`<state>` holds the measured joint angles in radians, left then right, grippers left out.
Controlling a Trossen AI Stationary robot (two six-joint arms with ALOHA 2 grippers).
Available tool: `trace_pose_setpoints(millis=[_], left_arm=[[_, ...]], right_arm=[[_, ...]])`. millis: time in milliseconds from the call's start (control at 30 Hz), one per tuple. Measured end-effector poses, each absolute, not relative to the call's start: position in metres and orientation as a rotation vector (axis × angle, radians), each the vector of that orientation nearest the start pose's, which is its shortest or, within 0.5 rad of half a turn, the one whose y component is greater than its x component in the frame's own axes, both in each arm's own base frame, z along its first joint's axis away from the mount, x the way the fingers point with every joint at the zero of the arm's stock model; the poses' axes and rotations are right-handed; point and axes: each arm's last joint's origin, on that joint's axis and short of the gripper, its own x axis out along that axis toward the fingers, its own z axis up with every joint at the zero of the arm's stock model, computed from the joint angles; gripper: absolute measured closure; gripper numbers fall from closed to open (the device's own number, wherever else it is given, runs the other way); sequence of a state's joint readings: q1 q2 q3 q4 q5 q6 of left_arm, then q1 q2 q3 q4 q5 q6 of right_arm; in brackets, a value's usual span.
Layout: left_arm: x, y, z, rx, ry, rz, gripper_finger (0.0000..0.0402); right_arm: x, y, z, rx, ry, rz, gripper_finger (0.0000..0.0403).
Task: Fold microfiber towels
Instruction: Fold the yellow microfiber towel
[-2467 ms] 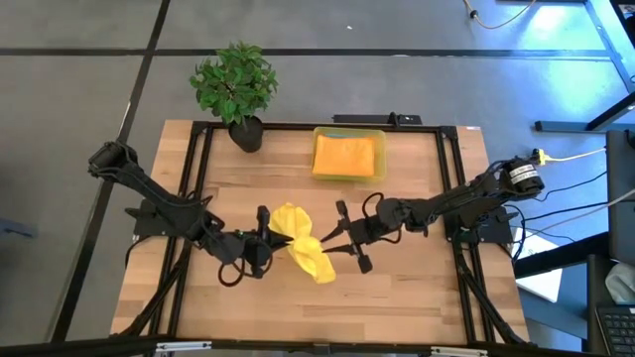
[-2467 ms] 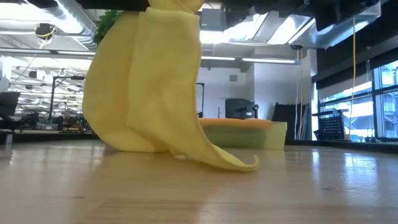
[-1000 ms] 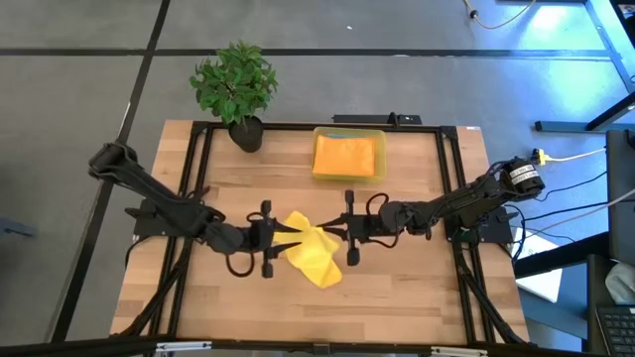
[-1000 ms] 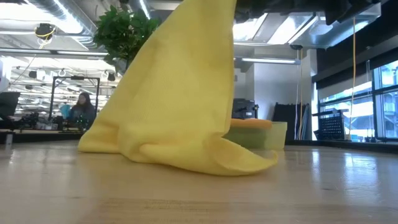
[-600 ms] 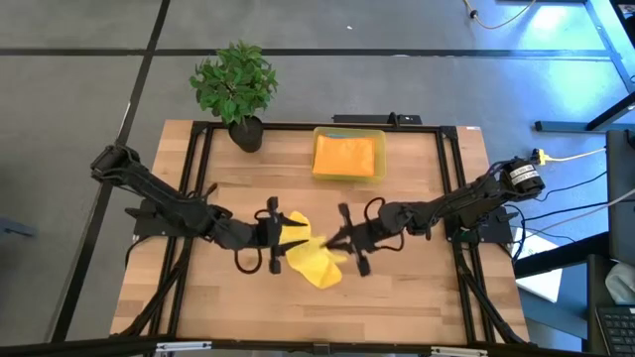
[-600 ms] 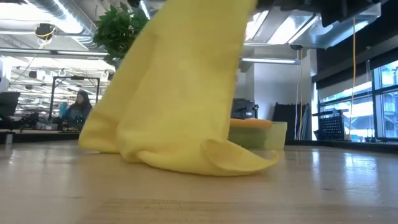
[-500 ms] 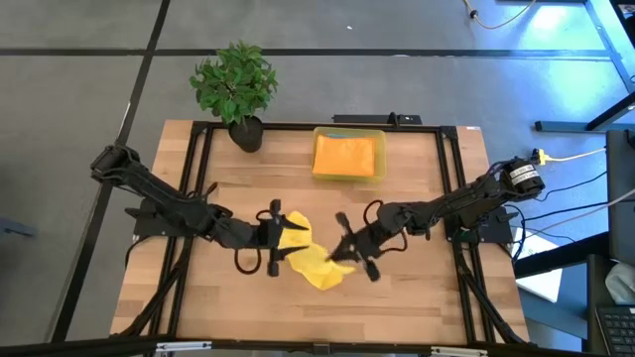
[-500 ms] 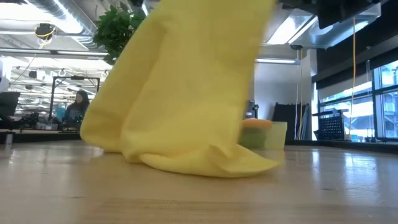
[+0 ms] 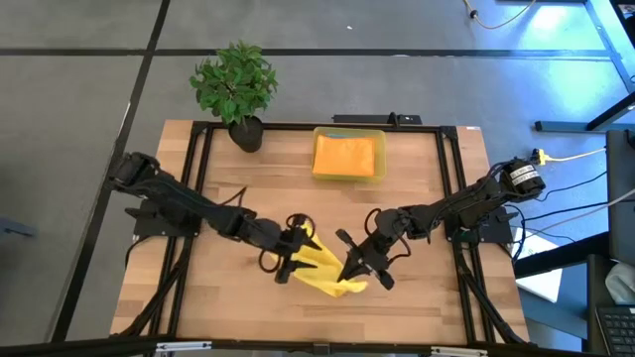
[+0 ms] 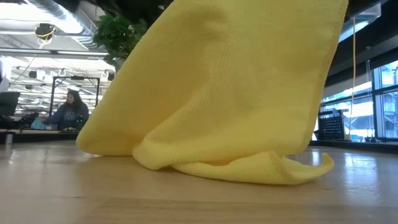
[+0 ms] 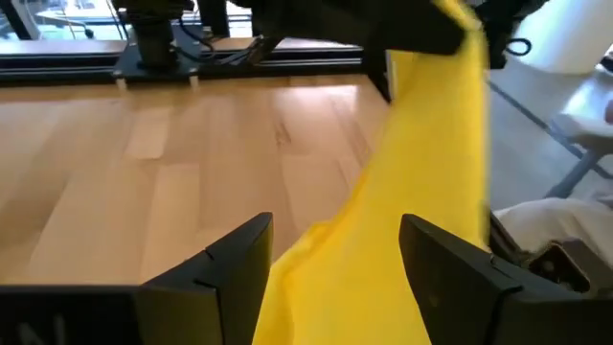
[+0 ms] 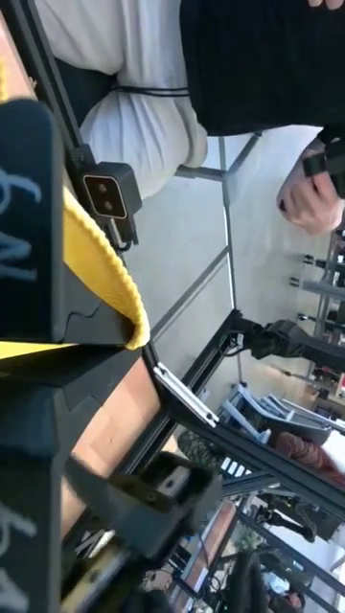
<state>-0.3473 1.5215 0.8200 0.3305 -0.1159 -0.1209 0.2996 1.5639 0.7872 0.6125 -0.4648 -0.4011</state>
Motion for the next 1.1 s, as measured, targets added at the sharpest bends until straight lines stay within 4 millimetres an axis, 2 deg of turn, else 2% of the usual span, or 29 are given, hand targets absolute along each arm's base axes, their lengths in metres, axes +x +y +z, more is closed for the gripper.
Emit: trace_pose_setpoints(millis=[267,367,500,633,733,833,967,1100], left_arm=[[0.324,-0.076,0.202,-0.073,0.404,-0.23,0.0181],[0.33,-0.071,0.194,-0.115,0.408,-0.325,0.0181],[0.336,-0.076,0.18,-0.17,0.423,-0.464,0.0181],[0.346,-0.087,0.17,-0.177,0.446,-0.523,0.0181],[0.355,-0.097,0.172,-0.166,0.431,-0.572,0.0181],[0.362,-0.106,0.183,-0.107,0.379,-0.584,0.0188],[0.364,-0.116,0.192,0.043,0.344,-0.57,0.024],[0.366,-0.119,0.202,0.152,0.387,-0.526,0.0345]], right_arm=[[0.307,0.111,0.222,-0.374,0.005,0.861,0.0401],[0.307,0.111,0.222,-0.381,-0.002,0.865,0.0401],[0.308,0.11,0.222,-0.39,0.006,0.82,0.0401],[0.31,0.108,0.222,-0.412,0.019,0.742,0.0401],[0.311,0.107,0.222,-0.424,0.029,0.695,0.0401],[0.311,0.106,0.221,-0.425,0.041,0.688,0.0401],[0.31,0.106,0.217,-0.423,0.079,0.696,0.0401],[0.309,0.106,0.214,-0.421,0.119,0.702,0.0401]])
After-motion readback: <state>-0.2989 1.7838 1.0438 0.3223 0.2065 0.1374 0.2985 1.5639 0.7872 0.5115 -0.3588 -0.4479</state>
